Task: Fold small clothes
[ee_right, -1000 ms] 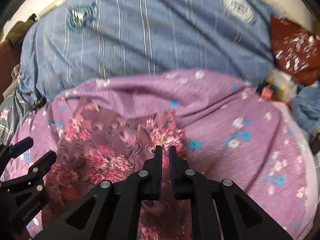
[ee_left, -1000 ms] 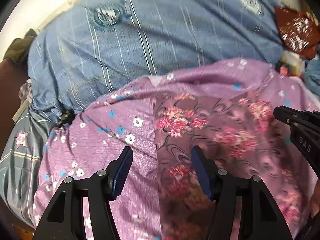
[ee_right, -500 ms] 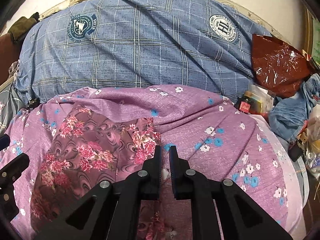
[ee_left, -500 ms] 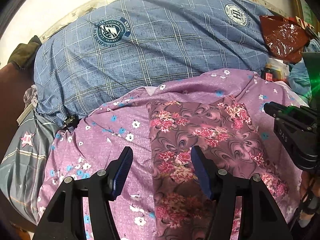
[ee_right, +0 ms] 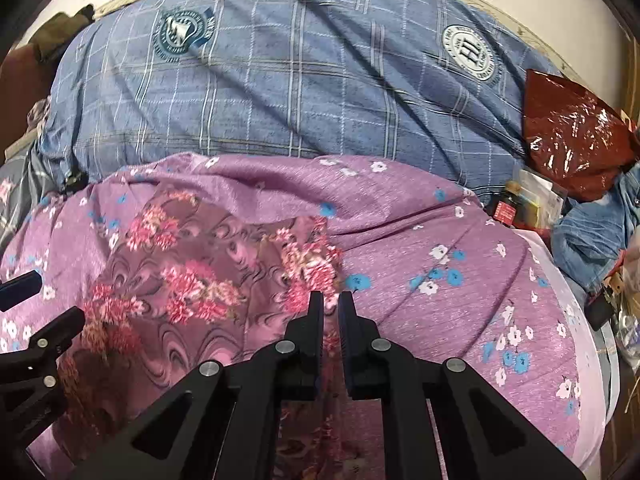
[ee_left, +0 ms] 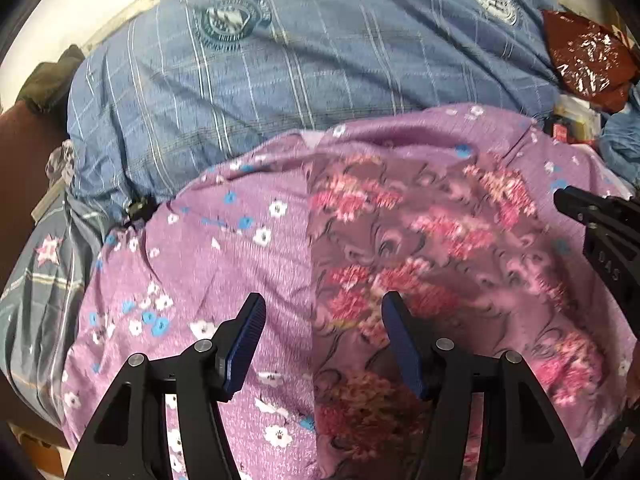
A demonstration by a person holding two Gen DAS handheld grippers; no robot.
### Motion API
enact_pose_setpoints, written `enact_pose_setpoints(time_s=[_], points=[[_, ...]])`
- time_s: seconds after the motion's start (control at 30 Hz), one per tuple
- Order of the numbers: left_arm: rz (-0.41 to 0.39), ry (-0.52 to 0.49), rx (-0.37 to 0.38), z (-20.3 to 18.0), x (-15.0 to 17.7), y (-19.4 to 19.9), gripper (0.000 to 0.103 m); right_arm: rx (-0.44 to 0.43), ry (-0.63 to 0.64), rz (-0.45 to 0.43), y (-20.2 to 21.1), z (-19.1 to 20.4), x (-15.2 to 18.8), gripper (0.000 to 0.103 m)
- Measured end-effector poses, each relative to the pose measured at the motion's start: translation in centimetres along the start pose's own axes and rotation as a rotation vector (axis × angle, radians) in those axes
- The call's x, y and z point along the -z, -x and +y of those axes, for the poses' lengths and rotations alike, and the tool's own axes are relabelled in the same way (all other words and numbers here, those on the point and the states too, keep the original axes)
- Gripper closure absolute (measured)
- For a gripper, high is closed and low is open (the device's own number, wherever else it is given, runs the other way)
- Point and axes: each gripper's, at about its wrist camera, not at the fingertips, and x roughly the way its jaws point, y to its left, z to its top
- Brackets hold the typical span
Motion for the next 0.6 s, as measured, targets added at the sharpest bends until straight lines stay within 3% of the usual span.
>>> enact_pose_setpoints(time_s=[0.33, 0.6], points=[[0.022, 0.018, 0.006, 0.6, 1.1, -2.3, 0.041, 0.009, 0.087, 0.010, -0.6, 2.6, 0.7, 0.093], [-0.048, 0.080, -0.015, 2.5, 1.8, -0.1, 0.041, 0.056, 0.132, -0.044, 0.1, 3.9, 0.2, 0.093]])
